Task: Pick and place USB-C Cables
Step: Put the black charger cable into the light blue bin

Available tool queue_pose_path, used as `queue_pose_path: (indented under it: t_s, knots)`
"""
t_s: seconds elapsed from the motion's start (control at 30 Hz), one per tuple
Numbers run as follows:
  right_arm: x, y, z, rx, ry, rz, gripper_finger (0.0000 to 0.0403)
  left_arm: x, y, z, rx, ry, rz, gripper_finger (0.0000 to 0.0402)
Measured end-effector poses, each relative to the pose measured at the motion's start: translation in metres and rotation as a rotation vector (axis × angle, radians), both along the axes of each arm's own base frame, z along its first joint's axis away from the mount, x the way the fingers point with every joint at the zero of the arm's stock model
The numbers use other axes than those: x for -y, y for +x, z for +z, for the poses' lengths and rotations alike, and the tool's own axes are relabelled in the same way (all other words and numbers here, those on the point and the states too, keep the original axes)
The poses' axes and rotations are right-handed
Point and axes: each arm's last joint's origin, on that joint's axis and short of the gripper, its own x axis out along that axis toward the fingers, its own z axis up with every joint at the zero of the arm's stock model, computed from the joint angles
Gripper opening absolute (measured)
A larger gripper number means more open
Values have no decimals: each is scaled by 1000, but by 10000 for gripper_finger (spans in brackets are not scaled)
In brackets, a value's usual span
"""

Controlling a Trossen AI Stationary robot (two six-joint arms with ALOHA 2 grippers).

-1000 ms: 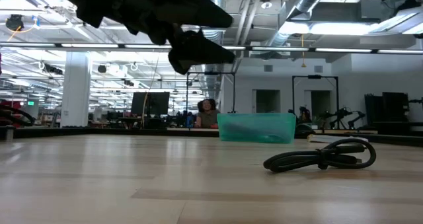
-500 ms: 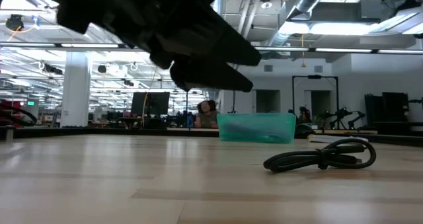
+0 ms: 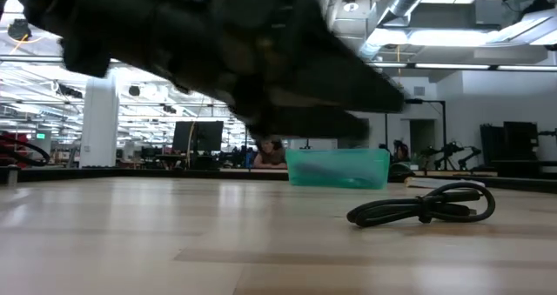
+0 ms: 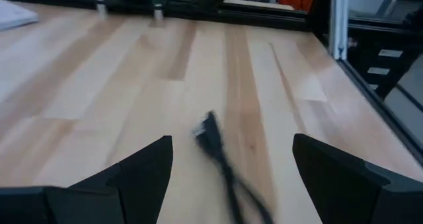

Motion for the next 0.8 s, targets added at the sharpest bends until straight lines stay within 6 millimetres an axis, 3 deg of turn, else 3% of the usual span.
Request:
queue_pose_path:
  t_s: [0.27, 0.47, 0.57, 0.8]
  knots:
    - [-14, -2, -1, 47, 25, 9, 219, 23, 30, -23, -69, 108, 47, 300]
    - [-19, -2, 3, 89, -5, 34, 219, 16, 34, -28, -127, 125, 120, 288]
    - [-19, -1, 7, 114, -47, 54, 219, 8, 37, -32, -174, 102, 80, 245]
    - [-23, -1, 21, 217, -138, 91, 219, -4, 44, -47, -212, 18, 4, 82]
